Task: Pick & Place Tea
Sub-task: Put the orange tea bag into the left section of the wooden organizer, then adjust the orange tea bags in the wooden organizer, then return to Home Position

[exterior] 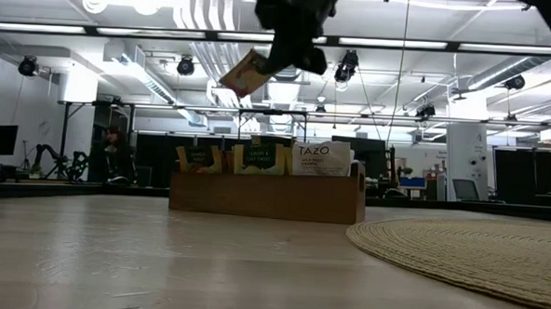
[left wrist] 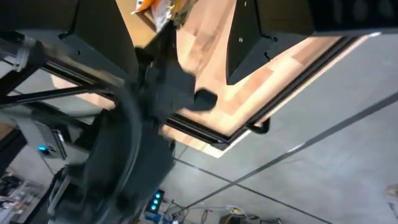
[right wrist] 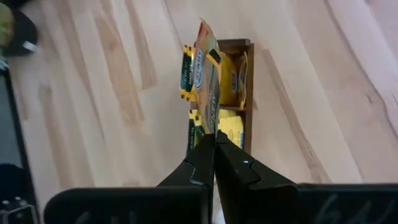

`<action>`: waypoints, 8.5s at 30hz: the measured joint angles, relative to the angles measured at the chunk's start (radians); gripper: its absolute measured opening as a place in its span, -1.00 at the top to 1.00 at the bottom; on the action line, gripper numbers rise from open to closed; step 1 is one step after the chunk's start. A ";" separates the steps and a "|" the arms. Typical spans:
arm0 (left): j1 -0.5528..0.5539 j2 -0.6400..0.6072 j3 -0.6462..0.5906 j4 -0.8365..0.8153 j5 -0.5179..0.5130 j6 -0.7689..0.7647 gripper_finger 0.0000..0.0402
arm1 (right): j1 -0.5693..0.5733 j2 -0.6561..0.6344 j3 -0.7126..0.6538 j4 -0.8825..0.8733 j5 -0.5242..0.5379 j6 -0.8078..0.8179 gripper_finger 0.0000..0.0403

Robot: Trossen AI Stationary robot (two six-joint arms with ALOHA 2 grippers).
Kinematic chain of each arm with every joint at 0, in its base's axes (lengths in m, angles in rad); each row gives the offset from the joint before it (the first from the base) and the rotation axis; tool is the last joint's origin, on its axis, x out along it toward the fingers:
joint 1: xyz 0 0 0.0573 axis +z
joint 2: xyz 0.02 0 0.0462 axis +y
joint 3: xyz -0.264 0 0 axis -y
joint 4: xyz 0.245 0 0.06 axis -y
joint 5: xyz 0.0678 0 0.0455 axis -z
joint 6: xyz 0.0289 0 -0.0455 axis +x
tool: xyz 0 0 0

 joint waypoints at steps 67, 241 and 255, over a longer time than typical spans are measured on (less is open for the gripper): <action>0.000 -0.122 0.000 -0.159 -0.084 0.011 -0.18 | 0.006 0.335 0.219 -0.138 0.080 -0.183 0.96; -0.114 -0.558 -0.877 0.560 0.052 0.144 1.00 | 0.133 -1.207 -1.661 1.337 0.157 -0.127 0.96; -0.116 -0.677 -1.017 0.621 0.052 0.168 1.00 | 0.133 -1.455 -1.860 1.362 0.095 -0.098 0.96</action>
